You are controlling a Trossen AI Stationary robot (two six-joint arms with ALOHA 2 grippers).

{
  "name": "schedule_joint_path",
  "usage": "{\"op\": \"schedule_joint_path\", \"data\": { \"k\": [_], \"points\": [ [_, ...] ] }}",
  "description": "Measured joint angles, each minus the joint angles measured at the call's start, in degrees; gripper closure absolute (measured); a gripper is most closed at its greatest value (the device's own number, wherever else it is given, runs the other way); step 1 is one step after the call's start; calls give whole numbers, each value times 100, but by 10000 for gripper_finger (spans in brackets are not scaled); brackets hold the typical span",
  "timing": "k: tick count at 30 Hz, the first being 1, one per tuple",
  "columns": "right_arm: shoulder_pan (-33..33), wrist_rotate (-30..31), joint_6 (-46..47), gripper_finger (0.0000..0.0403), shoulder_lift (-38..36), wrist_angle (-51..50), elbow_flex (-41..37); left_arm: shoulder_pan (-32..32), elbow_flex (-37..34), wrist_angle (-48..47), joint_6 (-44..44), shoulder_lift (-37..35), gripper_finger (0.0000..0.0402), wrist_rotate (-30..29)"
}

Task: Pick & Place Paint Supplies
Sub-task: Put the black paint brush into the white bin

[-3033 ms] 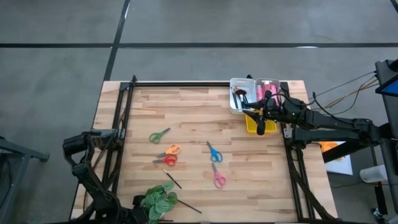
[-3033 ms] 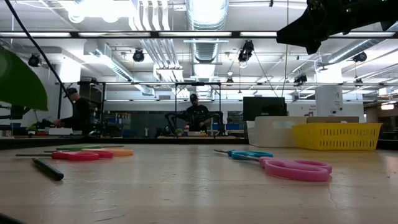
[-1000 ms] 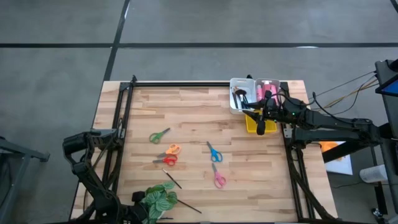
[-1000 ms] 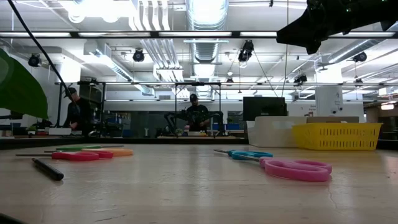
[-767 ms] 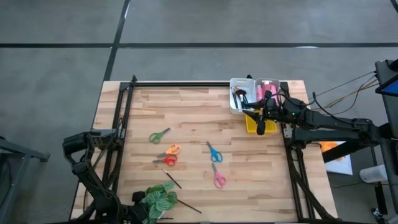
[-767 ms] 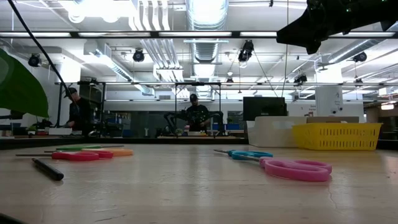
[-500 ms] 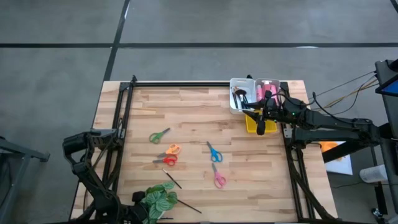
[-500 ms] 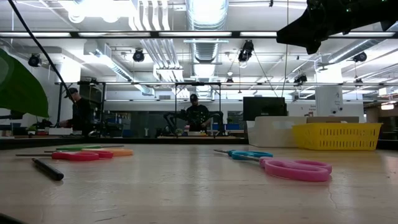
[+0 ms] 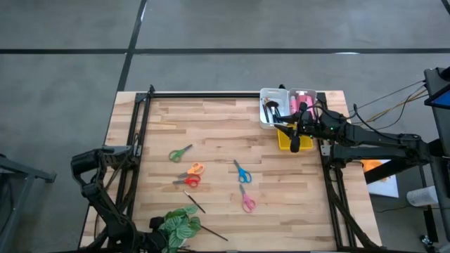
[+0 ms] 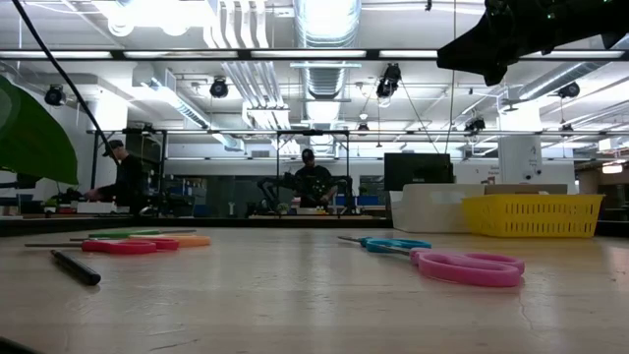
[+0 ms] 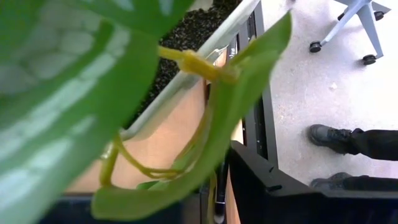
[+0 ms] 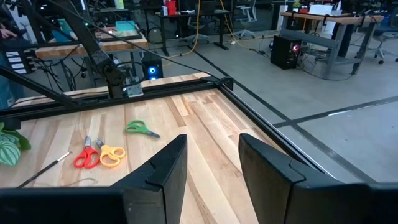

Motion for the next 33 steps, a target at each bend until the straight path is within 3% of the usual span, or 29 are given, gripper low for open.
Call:
{"op": "schedule_joint_path", "data": {
  "k": [11, 21, 33],
  "points": [
    [2, 1, 2, 259, 0, 1, 0, 25, 0, -25, -58, -17, 340, -61],
    [0, 0, 2, 259, 0, 0, 0, 39, -1, -65, -193, -61, 386, -82],
    [0, 0, 0, 259, -1, 2, 0, 46, 37, -102, -168, -164, 386, -87]
  ]
}}
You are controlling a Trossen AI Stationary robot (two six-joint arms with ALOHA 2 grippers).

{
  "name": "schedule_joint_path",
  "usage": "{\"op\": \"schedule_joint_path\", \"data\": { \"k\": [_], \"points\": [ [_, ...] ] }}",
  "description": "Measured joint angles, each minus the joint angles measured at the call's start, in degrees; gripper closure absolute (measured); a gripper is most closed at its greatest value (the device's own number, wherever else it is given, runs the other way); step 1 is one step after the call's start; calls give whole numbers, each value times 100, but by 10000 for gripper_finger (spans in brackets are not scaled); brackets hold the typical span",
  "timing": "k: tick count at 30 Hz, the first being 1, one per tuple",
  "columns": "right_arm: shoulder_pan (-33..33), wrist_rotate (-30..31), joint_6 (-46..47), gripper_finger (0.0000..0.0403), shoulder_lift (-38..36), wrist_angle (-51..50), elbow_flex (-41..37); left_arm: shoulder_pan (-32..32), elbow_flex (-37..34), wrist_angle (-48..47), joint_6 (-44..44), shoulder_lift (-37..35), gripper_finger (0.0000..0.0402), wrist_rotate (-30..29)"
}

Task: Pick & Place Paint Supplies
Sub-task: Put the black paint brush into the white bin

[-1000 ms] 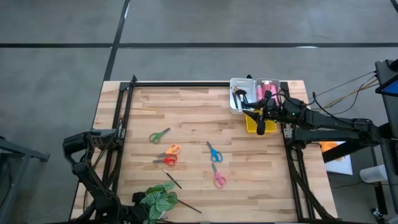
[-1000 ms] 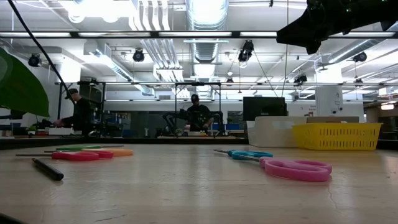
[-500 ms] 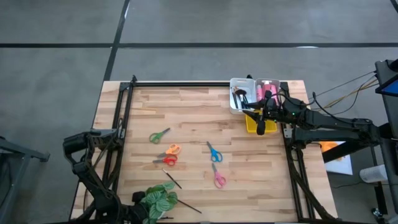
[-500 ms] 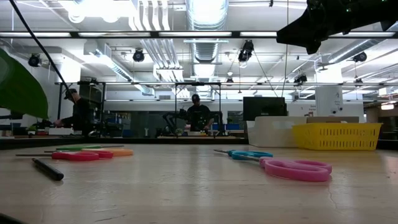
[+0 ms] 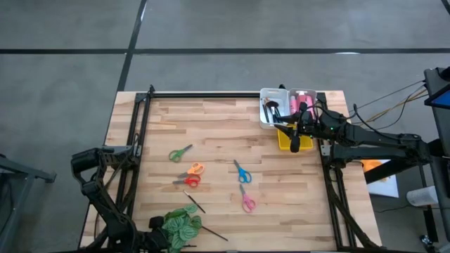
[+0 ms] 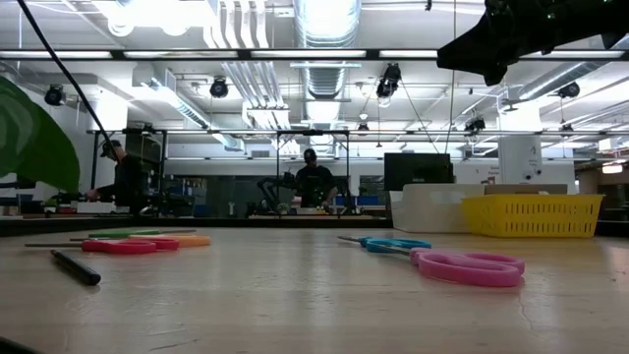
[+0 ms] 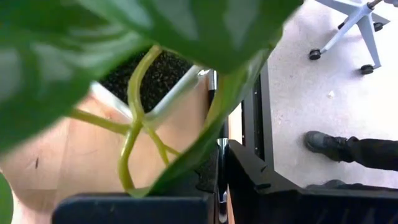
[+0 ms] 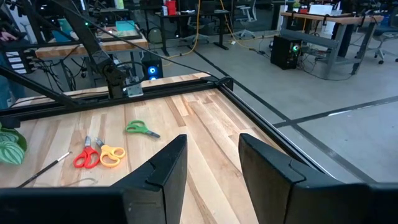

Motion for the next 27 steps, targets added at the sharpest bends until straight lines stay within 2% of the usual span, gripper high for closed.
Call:
{"op": "schedule_joint_path", "data": {
  "k": [13, 19, 27],
  "points": [
    [2, 1, 0, 259, 1, -2, 0, 0, 7, 15, 39, -21, 395, -17],
    [2, -1, 2, 259, 0, 0, 0, 0, 11, 100, 46, -260, 397, -18],
    [2, 0, 2, 259, 1, -2, 0, -9, 13, 319, 734, -693, 398, -34]
  ]
}}
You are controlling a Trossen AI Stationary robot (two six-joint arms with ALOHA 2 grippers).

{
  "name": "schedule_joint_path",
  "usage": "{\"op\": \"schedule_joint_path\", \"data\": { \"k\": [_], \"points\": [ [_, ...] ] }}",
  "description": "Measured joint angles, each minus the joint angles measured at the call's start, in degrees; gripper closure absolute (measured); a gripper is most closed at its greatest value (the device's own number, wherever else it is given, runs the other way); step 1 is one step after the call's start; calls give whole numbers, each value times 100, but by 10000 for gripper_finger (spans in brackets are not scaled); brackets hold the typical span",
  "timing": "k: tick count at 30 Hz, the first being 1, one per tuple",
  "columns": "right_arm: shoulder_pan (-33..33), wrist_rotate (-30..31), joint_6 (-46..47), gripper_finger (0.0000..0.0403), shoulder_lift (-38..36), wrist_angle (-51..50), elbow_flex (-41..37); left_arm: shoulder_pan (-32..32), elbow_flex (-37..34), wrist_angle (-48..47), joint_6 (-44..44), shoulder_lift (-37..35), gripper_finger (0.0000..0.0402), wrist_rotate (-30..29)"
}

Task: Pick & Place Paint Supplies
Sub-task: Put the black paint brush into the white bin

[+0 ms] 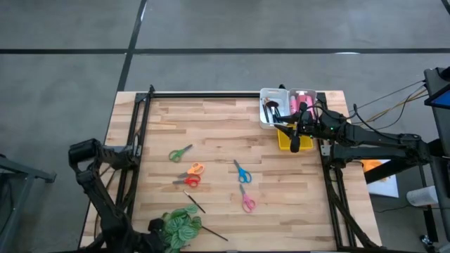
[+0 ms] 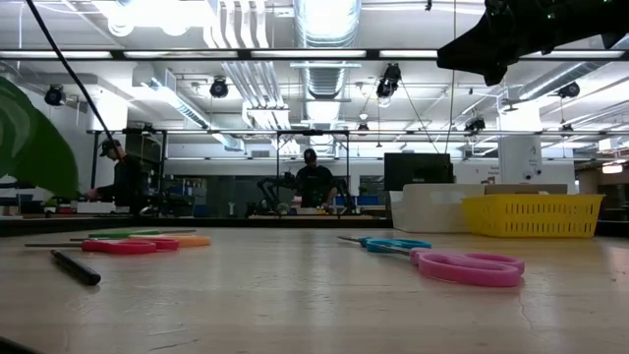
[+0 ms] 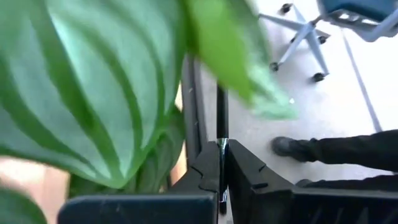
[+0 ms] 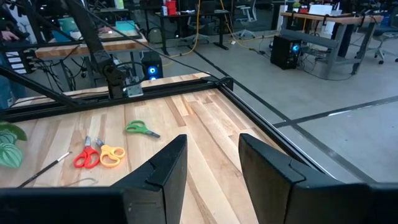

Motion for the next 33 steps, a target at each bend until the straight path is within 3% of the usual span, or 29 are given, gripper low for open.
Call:
{"op": "schedule_joint_path", "data": {
  "k": [8, 17, 24, 30, 33],
  "points": [
    [1, 1, 0, 259, 0, 0, 0, 88, 2, -62, 596, -697, 398, -157],
    [-2, 2, -2, 259, -2, 1, 0, 446, 4, -890, 715, -1649, 398, -250],
    [1, 0, 0, 259, -2, 1, 0, 905, 4, -1436, 1383, -2322, 398, -238],
    [1, 1, -1, 259, -2, 0, 0, 1928, 4, -1971, 1617, -2574, 398, 629],
    [1, -1, -1, 259, -2, 2, 2, 2528, 4, -1984, 2145, -2574, 398, 1074]
  ]
}}
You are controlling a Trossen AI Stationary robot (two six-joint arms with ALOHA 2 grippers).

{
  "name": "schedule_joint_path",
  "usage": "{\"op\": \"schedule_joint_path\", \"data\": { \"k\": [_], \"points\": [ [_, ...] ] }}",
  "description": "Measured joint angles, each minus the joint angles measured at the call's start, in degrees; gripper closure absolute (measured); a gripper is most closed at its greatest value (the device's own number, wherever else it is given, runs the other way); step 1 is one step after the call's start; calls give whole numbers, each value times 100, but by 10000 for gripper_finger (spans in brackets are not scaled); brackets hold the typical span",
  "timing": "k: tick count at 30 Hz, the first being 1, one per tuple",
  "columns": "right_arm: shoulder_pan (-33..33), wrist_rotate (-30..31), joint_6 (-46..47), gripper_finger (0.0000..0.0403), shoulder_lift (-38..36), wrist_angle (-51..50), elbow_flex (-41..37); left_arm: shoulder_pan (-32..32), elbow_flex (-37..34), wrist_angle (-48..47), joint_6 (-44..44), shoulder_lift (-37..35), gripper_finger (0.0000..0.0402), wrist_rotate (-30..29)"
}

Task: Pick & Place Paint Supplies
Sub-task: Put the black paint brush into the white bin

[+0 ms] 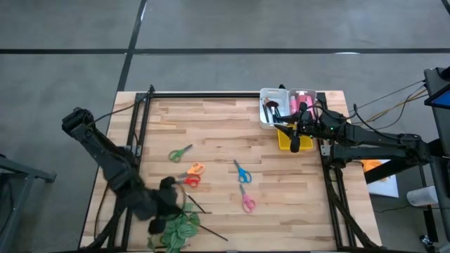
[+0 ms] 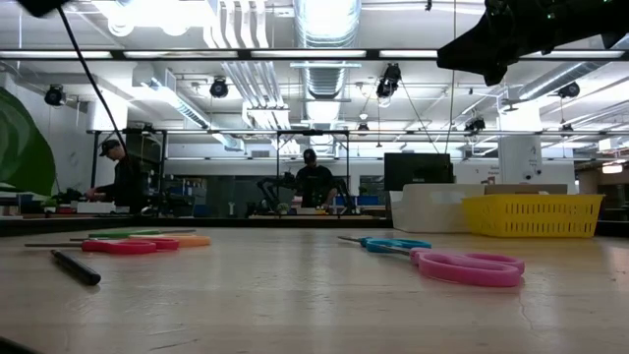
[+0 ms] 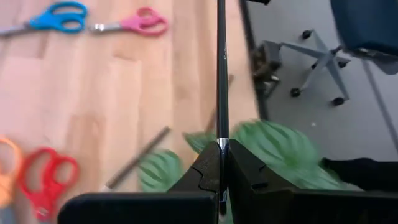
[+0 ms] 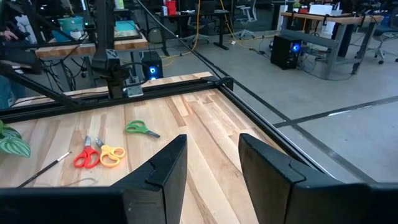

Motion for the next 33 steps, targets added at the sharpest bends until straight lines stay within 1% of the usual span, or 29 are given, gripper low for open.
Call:
{"op": "schedule_joint_path", "data": {
  "k": [3, 8, 11, 14, 19, 22, 25, 30, 33],
  "points": [
    [-2, 2, -1, 259, 0, 0, -2, 633, 0, 54, 510, 0, 398, 168],
    [-2, 0, 1, 259, 0, 0, -2, 1728, 0, 82, 984, 4, 398, 340],
    [-1, 0, 1, 259, 1, -2, -1, 2367, 0, 261, 1303, 90, 398, 395],
    [0, 1, 1, 259, 0, -2, 0, 3006, 0, 446, 1361, 223, 398, 478],
    [0, 2, 1, 259, 0, -2, 0, 3924, 0, 764, 1366, 598, 398, 782],
    [-2, 2, 1, 259, 0, -3, 0, 4281, 0, 1011, 1535, 902, 398, 1097],
    [-1, 1, 1, 259, 0, -2, 0, 4487, 0, 1214, 1613, 1265, 398, 1312],
    [0, 2, 1, 259, 23, 4, 0, 4683, 2, 1412, 1665, 1856, 398, 1569],
    [-2, 2, 1, 259, 43, 1, 0, 4734, 0, 1444, 1667, 2211, 398, 1585]
  ]
}}
